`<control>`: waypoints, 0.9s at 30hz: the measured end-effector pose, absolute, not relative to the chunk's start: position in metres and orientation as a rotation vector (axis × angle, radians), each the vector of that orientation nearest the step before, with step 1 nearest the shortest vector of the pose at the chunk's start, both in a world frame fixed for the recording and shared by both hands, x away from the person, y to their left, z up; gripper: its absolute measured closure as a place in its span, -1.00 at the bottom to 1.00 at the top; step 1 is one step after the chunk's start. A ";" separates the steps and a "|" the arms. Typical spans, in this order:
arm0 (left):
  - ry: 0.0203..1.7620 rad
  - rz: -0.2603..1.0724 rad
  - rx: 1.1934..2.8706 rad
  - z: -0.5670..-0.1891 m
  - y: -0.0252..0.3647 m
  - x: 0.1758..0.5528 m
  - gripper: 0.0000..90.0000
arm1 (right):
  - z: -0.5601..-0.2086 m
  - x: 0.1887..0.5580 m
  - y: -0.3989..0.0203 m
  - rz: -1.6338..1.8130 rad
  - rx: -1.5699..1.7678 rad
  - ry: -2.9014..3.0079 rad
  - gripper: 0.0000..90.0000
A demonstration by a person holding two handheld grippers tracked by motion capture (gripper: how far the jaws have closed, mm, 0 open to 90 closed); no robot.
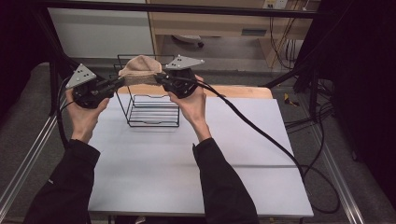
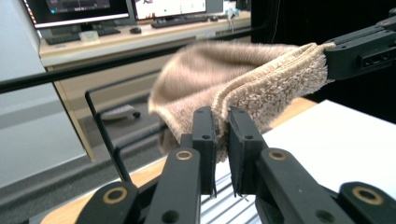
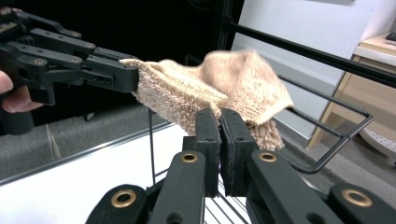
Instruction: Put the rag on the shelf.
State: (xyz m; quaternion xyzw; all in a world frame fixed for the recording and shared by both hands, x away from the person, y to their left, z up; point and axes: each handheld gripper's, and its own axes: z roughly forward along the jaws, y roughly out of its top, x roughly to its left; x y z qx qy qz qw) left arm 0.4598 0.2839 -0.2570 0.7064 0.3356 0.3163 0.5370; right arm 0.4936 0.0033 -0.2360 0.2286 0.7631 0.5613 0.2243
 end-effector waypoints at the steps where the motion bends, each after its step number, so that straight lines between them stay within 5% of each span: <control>1: 0.804 0.749 1.686 -0.257 0.284 0.459 0.80 | -0.237 0.493 0.004 1.541 0.633 2.110 0.93; 14: 0.796 0.665 1.665 -0.242 0.282 0.452 0.56 | -0.246 0.491 0.006 1.492 0.645 2.124 0.93; 23: 0.838 0.616 1.739 -0.261 0.269 0.461 0.97 | -0.249 0.491 0.007 1.475 0.641 2.129 0.91; 27: 0.846 0.612 1.745 -0.263 0.269 0.461 1.00 | -0.249 0.490 0.007 1.483 0.635 2.129 0.85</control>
